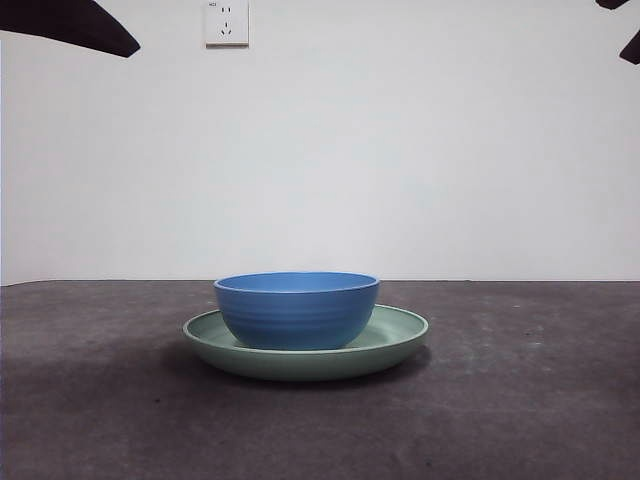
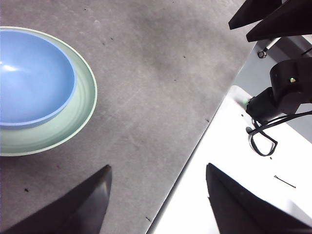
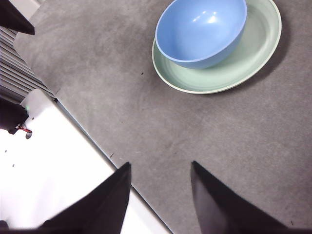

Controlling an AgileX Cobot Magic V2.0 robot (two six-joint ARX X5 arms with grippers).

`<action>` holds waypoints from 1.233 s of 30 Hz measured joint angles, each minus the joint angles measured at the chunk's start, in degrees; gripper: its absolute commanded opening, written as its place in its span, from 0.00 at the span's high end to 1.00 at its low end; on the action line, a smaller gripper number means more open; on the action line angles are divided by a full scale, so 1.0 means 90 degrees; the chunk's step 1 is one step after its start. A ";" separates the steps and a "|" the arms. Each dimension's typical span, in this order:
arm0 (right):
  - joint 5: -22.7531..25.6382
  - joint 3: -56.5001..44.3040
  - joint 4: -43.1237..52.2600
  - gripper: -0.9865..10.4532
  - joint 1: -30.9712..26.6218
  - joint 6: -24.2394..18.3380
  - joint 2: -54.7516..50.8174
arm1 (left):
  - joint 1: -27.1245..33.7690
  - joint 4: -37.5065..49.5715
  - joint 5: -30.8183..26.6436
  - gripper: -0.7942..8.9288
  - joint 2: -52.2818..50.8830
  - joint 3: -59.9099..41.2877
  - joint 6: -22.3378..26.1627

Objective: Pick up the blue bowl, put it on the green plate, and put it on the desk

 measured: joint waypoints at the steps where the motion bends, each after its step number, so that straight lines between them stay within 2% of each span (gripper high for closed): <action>1: 0.0000 0.0000 0.0000 0.75 0.0000 -0.0002 0.0000 | 0.0000 -0.0002 0.0000 0.61 0.0000 0.0000 0.0000; 3: 0.0000 0.0000 0.0000 0.79 0.0000 -0.0007 0.0000 | 0.0000 -0.0007 0.0000 0.69 0.0000 0.0000 0.0000; 6: 0.0000 0.0000 -0.0007 0.91 0.0000 -0.0010 0.0000 | 0.0000 -0.0032 0.0000 0.91 0.0000 0.0000 0.0000; 33: 0.0000 0.0000 0.0027 0.90 0.0000 -0.0015 0.0000 | 0.0002 -0.0080 0.0000 0.91 -0.0027 0.0000 0.0002; 37: 0.0000 0.0000 0.0027 0.90 0.0000 -0.0015 0.0000 | 0.0236 -0.0007 -0.0005 0.91 -0.0359 -0.0007 0.0180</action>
